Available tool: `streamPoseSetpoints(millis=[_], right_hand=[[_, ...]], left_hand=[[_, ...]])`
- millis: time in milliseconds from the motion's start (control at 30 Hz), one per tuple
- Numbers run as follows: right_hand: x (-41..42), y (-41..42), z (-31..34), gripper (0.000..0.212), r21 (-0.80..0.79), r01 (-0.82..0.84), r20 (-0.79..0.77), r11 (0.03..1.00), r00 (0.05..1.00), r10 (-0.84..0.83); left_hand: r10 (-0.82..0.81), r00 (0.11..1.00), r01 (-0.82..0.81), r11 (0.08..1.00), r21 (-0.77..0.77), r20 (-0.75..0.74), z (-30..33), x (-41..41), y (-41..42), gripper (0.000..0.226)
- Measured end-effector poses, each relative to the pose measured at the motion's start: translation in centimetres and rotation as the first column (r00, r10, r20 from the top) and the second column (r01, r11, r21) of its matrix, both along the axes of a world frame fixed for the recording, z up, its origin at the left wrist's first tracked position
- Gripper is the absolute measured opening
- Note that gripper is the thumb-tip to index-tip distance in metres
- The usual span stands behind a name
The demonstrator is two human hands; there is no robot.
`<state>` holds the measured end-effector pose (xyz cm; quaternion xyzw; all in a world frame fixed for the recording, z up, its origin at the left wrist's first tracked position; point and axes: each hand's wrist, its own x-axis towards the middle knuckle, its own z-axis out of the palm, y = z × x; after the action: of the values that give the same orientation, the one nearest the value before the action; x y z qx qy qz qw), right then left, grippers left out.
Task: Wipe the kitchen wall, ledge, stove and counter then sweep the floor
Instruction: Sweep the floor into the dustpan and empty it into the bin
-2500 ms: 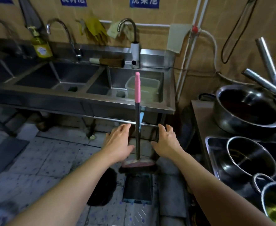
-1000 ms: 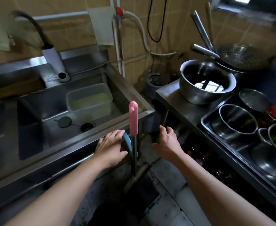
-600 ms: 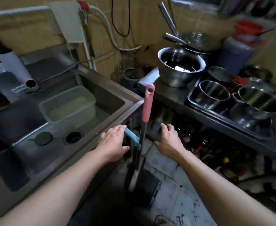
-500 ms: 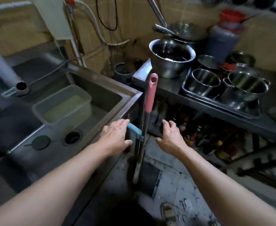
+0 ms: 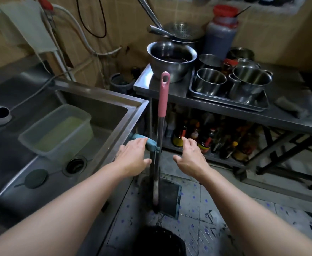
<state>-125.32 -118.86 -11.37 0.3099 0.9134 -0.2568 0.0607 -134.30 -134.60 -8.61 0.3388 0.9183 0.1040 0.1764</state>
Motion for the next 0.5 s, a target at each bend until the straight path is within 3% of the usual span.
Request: streamPoseSetpoints(millis=[233,500], right_hand=[[-2.0,0.5,-2.1,0.07,-0.002,-0.044,-0.159,0.999,0.986,0.043],[-6.7,0.5,-4.8,0.063,-0.06,0.015,-0.382,0.998,0.924,-0.037]], left_hand=[[0.056,0.997,-0.056,0.998,0.014,-0.044,-2.9,-1.6,1.6,0.053],[0.059,0.997,-0.055,0.997,0.058,-0.059,-8.0,-5.1,2.9,0.051]])
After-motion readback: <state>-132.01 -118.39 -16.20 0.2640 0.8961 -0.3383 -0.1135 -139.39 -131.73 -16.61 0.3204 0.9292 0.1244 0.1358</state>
